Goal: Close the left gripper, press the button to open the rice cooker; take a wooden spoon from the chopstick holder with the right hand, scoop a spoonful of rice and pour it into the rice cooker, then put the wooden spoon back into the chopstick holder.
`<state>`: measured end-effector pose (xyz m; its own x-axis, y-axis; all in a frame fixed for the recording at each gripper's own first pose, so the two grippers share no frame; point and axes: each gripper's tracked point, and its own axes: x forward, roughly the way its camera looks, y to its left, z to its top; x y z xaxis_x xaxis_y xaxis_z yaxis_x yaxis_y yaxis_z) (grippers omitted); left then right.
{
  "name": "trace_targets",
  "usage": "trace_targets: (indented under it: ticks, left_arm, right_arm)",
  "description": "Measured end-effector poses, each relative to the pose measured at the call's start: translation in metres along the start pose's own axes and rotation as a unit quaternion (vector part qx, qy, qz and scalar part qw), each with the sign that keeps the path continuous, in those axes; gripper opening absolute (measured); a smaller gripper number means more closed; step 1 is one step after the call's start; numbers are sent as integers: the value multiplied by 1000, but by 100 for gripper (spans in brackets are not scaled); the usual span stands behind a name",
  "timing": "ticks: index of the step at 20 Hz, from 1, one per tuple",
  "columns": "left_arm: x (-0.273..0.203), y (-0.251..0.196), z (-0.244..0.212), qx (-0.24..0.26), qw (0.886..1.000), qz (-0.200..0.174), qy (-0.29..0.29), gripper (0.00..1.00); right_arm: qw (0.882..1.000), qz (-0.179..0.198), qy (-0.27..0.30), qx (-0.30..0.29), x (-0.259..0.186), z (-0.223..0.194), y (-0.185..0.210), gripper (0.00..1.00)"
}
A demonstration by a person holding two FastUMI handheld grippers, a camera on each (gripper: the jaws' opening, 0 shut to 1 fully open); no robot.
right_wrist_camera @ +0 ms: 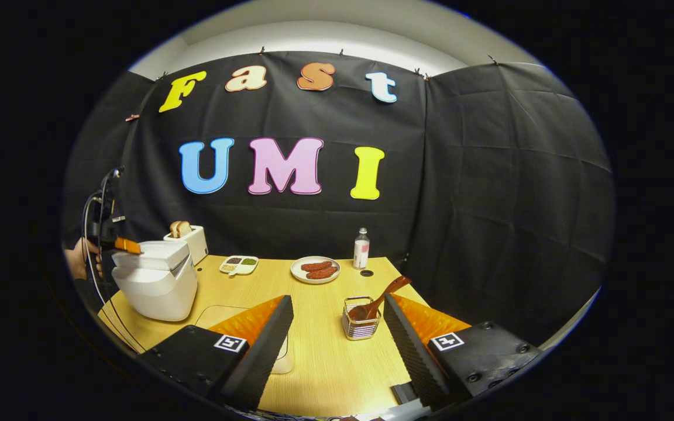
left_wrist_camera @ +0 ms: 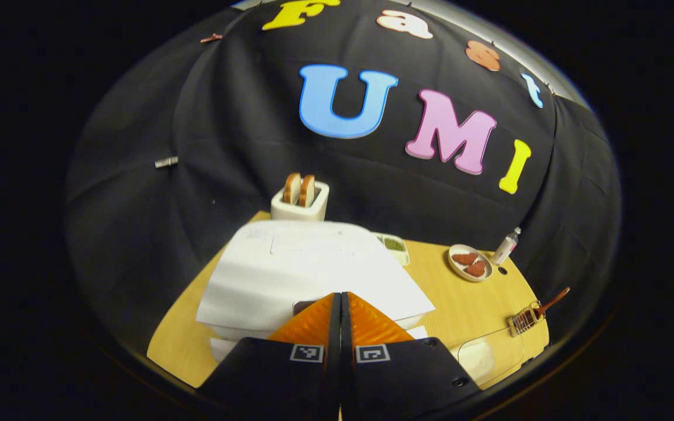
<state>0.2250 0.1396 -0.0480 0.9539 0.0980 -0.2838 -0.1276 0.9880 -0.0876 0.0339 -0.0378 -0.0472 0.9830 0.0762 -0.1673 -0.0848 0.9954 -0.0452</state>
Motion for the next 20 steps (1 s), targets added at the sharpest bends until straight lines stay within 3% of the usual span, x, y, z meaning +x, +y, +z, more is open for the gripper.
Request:
trace_targets:
  ticks: [4, 8, 14, 20]
  left_arm:
    - [-47, -19, 63, 12, 996, -4, -92, 6]
    - [-108, -43, 84, 11, 988, -16, -155, 6]
    - [-176, -65, 39, 13, 988, -31, -151, 7]
    - [-203, -80, -6, 43, 990, -53, -121, 8]
  right_arm:
    - [1000, 0, -6, 2, -4, 4, 0, 98]
    - [1000, -6, -12, 7, -5, 6, -1, 98]
    - [1000, -9, -9, 14, -5, 7, 11, 98]
    - [999, -30, -6, 15, -8, 8, 15, 98]
